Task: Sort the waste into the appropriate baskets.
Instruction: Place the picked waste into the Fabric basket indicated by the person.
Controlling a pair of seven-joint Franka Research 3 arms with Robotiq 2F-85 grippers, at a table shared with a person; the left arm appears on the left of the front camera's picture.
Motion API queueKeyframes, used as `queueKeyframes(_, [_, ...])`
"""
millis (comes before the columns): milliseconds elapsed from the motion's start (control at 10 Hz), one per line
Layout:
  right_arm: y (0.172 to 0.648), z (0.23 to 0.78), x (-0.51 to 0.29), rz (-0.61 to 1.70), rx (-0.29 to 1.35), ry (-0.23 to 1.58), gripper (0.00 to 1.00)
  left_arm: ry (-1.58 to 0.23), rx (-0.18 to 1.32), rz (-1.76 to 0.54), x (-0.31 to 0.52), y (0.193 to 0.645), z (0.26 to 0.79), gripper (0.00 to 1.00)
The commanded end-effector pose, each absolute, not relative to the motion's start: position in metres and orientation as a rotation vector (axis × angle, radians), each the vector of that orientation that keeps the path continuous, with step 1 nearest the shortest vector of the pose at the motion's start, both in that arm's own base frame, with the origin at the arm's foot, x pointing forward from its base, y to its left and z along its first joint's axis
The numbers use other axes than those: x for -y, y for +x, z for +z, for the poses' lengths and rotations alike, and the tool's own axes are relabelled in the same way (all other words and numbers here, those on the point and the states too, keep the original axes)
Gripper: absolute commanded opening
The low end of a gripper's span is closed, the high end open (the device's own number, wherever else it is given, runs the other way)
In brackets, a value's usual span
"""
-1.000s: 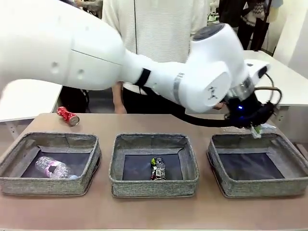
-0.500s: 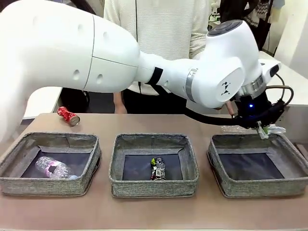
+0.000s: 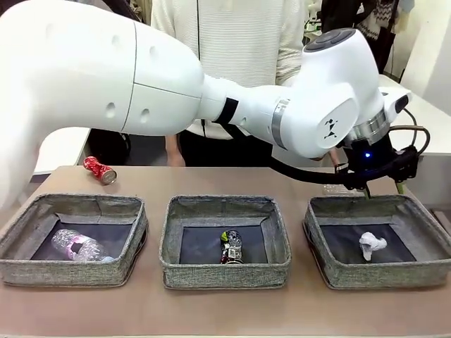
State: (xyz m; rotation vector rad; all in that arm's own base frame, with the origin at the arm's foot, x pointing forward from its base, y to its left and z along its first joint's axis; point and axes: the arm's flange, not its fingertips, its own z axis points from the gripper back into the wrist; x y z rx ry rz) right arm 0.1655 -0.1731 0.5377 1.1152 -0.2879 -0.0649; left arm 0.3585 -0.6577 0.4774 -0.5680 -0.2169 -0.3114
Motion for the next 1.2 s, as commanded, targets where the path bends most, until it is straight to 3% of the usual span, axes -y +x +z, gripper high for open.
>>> queueKeyframes(0, [0.169, 0.541, 0.170, -0.094, 0.297, 1.124, 1.00, -0.572, 0.214, -0.293, 0.650, 0.357, 0.482, 0.99])
queueKeyframes(500, [0.166, 0.539, 0.174, -0.054, 0.279, 1.133, 1.00, -0.539, 0.140, -0.298, 0.606, 0.347, 0.520, 1.00])
queueKeyframes(800, [0.189, 0.545, 0.155, 0.012, 0.259, 1.220, 1.00, -0.554, 0.085, -0.246, 0.495, 0.320, 0.592, 1.00])
queueKeyframes(1100, [0.226, 0.550, 0.108, 0.089, 0.205, 1.342, 1.00, -0.636, 0.041, -0.094, 0.368, 0.316, 0.628, 1.00])
